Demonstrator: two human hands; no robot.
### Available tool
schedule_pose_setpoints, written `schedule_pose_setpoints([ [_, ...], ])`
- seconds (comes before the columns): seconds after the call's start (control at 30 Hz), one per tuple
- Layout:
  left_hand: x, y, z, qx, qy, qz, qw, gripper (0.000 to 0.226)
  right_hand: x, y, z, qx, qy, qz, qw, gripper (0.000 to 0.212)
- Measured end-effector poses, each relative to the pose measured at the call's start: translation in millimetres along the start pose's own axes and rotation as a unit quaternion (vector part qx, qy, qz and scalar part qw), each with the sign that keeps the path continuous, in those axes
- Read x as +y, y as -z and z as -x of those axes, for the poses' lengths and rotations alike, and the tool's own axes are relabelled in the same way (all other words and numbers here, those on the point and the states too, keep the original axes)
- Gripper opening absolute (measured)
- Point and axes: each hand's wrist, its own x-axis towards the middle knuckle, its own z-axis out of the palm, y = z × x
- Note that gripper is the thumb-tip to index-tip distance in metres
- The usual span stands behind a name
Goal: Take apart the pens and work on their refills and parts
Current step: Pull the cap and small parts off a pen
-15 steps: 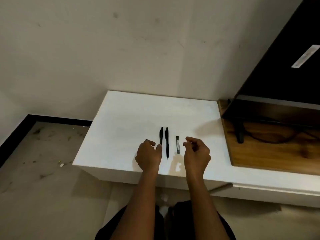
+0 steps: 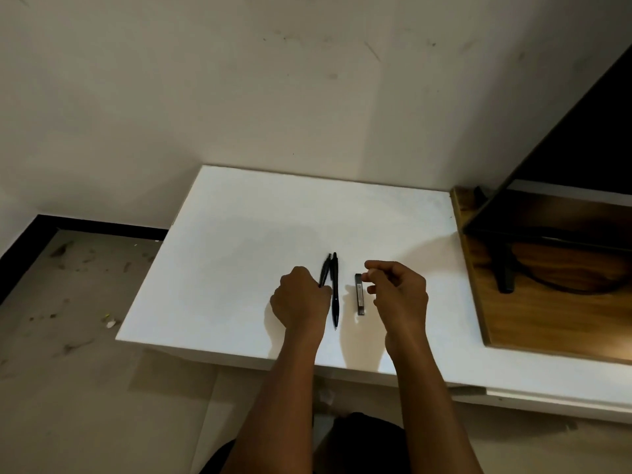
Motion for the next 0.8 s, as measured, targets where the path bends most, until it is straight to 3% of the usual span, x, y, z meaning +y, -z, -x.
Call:
schedule_pose_setpoints([
  [0.1, 5, 7, 5, 0.01, -0.002, 0.061, 0.998, 0.02, -1, -4, 4, -0.011, 0.008, 0.006, 1.0, 0.023],
  [0.2, 7, 21, 17, 0.003, -0.02, 0.153, 0.988, 0.012, -7, -7, 7, -0.007, 0.016, 0.011, 1.0, 0.016],
  [0.3, 3, 35, 39, -0.036, -0.031, 0.243, 0.969, 0.009, -15, -8, 14, -0.035, 0.006, 0.01, 0.999, 0.009],
  [0.47, -9, 47, 75, -0.118, -0.025, 0.374, 0.92, 0.01, -28, -1, 29, -0.119, -0.007, -0.026, 0.993, 0.019],
  [0.7, -15, 41, 80, -0.171, -0.019, 0.409, 0.896, 0.013, -21, 9, 31, -0.195, -0.004, -0.088, 0.977, 0.015],
  [0.8, -7, 36, 64, -0.092, -0.048, 0.37, 0.923, 0.02, -18, 6, 23, -0.174, 0.009, -0.079, 0.981, 0.015],
])
